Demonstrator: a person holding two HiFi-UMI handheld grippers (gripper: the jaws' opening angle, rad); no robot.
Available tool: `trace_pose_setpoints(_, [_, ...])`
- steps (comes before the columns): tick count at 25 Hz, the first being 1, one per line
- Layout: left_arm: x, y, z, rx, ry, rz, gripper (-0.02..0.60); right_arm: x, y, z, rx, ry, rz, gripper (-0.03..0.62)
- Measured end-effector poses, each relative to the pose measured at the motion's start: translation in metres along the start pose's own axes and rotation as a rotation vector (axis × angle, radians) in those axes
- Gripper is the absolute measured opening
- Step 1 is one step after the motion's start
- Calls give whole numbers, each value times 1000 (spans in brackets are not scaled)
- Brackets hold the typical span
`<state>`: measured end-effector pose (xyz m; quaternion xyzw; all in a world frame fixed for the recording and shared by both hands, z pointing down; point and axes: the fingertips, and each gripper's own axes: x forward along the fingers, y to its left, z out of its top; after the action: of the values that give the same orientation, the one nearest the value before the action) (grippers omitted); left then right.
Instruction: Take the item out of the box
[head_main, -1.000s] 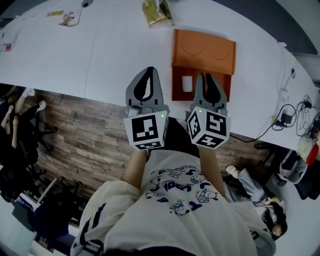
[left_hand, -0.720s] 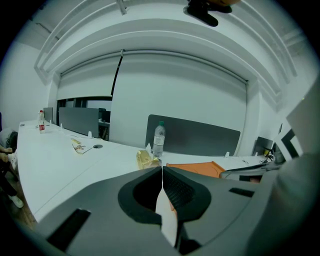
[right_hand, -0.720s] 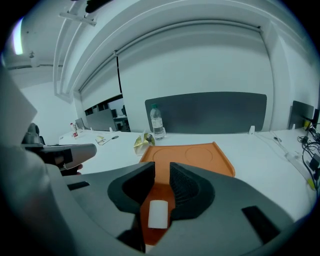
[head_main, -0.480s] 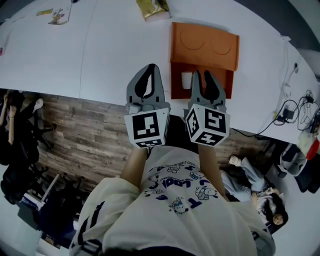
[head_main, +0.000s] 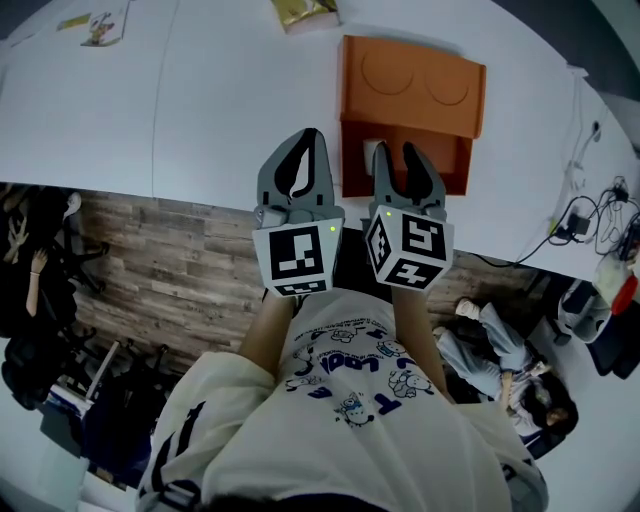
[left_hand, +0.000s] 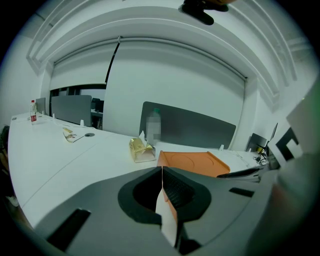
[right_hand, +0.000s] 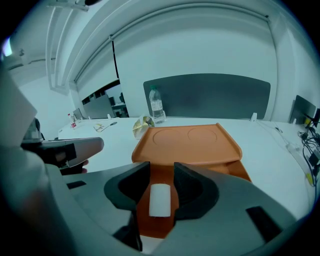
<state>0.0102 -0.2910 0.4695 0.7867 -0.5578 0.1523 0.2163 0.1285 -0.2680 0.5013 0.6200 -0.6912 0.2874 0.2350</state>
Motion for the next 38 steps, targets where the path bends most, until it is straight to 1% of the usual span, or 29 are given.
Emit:
trace_pose_setpoints(15, [9,11,-21,-22,43,-14,19,16,3,-29,-31,146,-8,192])
trace_pose_setpoints(24, [14,14,-26,-16,63,-15,18,25,1,-44,-25,235,4,209])
trace_pose_setpoints(38, [20,20,-36,-31,90,-13,20,34,-2,-58,-42,352,-2,212])
